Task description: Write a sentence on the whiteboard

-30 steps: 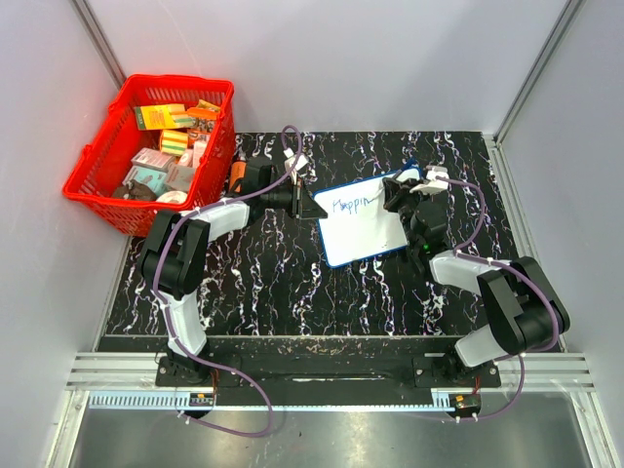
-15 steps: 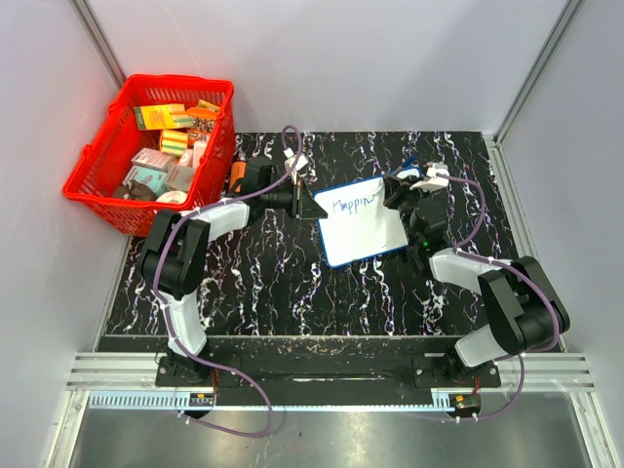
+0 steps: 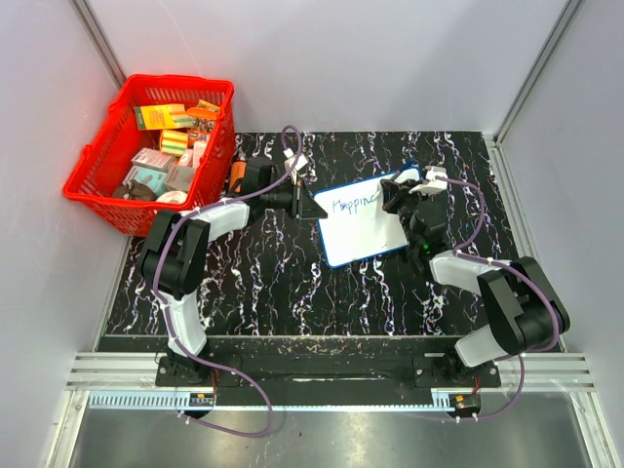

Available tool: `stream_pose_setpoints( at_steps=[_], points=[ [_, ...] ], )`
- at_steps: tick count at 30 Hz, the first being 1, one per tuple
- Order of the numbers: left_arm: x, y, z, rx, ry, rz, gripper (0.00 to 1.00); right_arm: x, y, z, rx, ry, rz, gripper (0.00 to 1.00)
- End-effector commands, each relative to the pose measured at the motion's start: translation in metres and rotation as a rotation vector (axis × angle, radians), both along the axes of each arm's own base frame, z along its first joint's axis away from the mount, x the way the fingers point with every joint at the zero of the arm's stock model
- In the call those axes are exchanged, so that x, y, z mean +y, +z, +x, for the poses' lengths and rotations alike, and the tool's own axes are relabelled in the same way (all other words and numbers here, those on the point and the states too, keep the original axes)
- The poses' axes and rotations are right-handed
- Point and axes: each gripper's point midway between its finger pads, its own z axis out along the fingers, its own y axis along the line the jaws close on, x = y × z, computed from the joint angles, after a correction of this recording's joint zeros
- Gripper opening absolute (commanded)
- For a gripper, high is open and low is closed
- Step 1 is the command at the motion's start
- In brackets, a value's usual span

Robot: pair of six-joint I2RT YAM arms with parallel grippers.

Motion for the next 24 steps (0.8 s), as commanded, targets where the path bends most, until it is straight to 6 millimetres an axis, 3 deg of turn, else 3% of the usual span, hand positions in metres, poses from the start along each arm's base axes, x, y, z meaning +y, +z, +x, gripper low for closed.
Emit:
stream_pose_setpoints(
  at_steps=[1, 5, 14, 24],
  points=[
    [0.008, -0.034, 0.003, -0.040, 0.047, 0.125, 0.00, -0.008, -0.013, -0.002, 0.041, -0.031, -0.023, 0.00],
    [0.008, -0.034, 0.003, -0.043, 0.047, 0.124, 0.00, -0.015, -0.015, 0.000, 0.056, -0.070, -0.032, 0.00],
    [0.008, -0.034, 0.004, -0.042, 0.047, 0.124, 0.00, -0.021, 0.002, 0.003, 0.022, -0.109, -0.033, 0.00],
    [0.008, -0.034, 0.003, -0.044, 0.048, 0.125, 0.00, -0.017, 0.047, -0.008, -0.099, -0.068, 0.016, 0.00]
  ],
)
